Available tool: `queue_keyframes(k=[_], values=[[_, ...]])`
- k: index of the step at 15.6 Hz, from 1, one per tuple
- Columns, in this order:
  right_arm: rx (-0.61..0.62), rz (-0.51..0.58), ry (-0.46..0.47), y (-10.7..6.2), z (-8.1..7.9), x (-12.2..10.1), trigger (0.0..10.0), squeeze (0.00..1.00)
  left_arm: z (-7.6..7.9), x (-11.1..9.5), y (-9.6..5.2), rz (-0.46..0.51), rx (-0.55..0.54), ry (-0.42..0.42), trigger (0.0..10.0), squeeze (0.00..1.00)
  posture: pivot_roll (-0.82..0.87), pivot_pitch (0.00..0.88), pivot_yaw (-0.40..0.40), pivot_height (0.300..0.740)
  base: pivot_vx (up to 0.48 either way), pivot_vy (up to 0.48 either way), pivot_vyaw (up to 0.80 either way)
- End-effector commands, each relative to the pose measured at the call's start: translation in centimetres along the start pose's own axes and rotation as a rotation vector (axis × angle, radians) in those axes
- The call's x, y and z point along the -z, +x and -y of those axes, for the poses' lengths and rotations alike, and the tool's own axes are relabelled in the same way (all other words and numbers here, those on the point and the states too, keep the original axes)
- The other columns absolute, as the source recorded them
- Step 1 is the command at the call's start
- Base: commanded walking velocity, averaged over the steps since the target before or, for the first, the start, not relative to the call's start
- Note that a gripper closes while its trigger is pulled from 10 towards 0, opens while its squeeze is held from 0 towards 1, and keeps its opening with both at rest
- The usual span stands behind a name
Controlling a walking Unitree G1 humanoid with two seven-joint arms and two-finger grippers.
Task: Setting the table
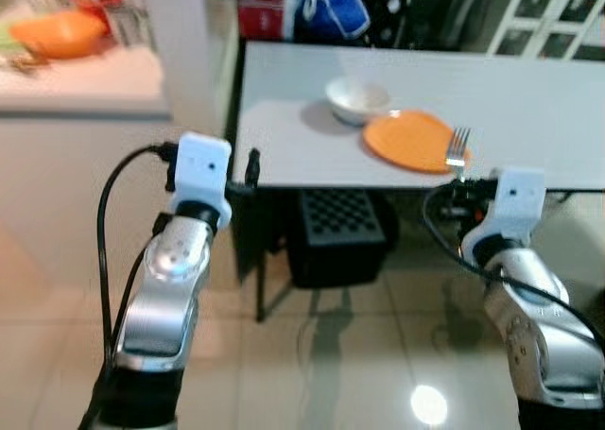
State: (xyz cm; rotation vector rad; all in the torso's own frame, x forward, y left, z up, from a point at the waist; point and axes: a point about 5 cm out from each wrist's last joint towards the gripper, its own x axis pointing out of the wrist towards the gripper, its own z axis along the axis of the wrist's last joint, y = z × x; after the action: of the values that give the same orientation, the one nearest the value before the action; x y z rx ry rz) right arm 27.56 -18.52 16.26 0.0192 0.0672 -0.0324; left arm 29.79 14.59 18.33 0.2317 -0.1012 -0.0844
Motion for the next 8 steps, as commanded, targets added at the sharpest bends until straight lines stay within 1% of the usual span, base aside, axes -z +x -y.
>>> queue_keyframes(k=[1, 7, 8], values=[[0.016, 0.025, -0.011, -0.02, 0.63, -0.61, 10.0, 0.0, 0.27, -0.32, 0.07, 0.015, 0.01, 0.009, 10.0, 0.0, -0.04, 0.0, -0.03, 0.74, 0.0, -0.48, 0.0], [-0.004, 0.026, -0.019, 0.15, 0.7, -0.94, 10.0, 0.0, 0.4, -0.39, 0.04, 0.017, 0.025, 0.021, 10.0, 0.0, -0.04, 0.0, -0.031, 0.74, 0.0, -0.48, 0.0], [-0.01, 0.02, -0.021, 0.12, 0.65, -0.84, 10.0, 0.0, 0.45, -0.34, 0.05, 0.007, 0.034, 0.012, 10.0, 0.0, -0.04, 0.0, -0.032, 0.74, 0.0, 0.0, 0.0]])
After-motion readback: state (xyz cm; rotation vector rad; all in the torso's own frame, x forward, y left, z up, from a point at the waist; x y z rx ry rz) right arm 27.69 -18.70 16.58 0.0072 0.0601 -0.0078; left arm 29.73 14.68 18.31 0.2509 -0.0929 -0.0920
